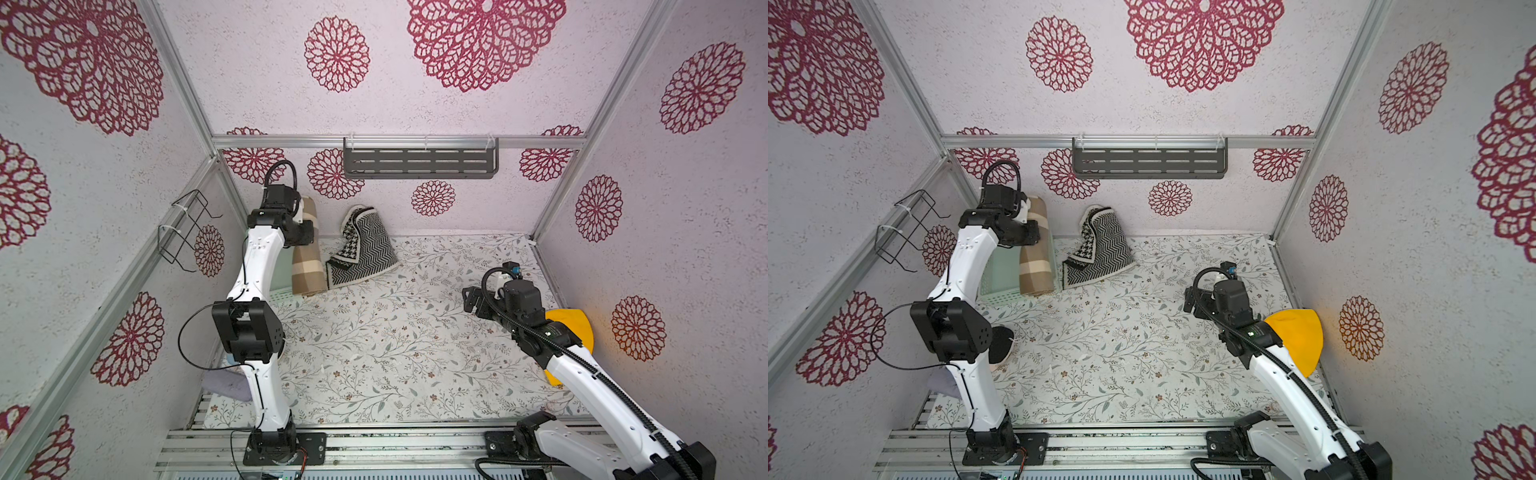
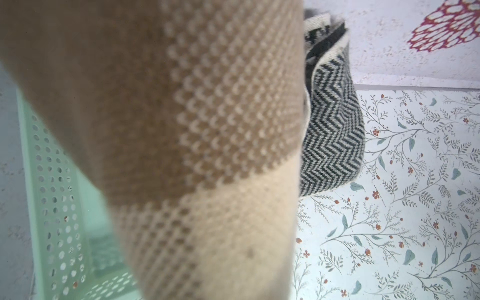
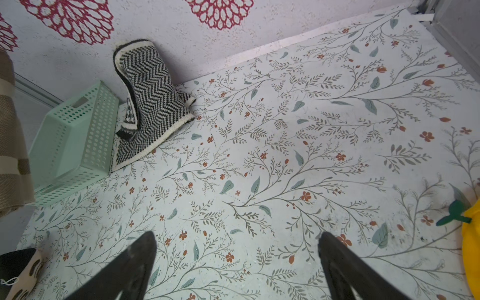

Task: Roll up the scarf and place it into the basket
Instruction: Move the basket to the center of the board.

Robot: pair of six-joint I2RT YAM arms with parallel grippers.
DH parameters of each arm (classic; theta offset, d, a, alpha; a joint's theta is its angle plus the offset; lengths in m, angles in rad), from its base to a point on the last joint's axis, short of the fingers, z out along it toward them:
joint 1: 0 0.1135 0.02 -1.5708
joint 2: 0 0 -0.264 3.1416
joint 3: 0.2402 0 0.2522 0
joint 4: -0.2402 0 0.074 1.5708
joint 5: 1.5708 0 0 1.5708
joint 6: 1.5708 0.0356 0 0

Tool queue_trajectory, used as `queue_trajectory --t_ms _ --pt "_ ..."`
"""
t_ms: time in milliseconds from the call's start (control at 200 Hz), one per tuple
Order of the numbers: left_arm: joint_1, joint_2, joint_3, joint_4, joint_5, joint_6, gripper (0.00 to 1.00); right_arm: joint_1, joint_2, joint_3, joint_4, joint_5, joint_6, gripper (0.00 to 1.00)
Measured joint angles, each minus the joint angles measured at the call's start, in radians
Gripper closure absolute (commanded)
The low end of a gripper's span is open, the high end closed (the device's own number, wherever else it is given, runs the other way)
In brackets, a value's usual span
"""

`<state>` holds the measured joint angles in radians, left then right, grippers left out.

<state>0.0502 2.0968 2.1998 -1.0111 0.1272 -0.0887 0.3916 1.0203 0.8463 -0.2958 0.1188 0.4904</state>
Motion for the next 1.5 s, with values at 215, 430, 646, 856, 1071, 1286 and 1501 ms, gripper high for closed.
queue_trajectory --t_ms 215,430,646,856,1071,1286,1501 --pt "0.115 0.195 0.199 -0.033 0.122 0.035 1.00 0.000 0.126 0.042 -0.013 0.012 0.011 0.01" --pt "0.151 0.314 0.308 -0.016 0.098 0.026 1.00 0.000 0.228 0.106 -0.014 0.007 0.035 0.01" --pt "0.153 0.387 0.320 0.032 0.058 -0.049 1.00 0.001 0.274 0.126 -0.013 0.000 0.045 0.01" --pt "0.145 0.465 0.320 0.063 0.100 -0.146 1.00 0.002 0.283 0.137 -0.012 -0.011 0.045 0.01" --pt "0.093 0.473 0.264 0.127 0.182 -0.238 1.00 0.002 0.283 0.137 -0.012 -0.014 0.045 0.01" --pt "0.045 0.471 0.154 0.207 0.284 -0.333 1.00 0.002 0.260 0.130 -0.011 -0.014 0.045 0.01" --pt "0.051 0.468 0.163 0.204 0.309 -0.346 1.00 0.002 0.217 0.116 -0.014 -0.010 0.045 0.01"
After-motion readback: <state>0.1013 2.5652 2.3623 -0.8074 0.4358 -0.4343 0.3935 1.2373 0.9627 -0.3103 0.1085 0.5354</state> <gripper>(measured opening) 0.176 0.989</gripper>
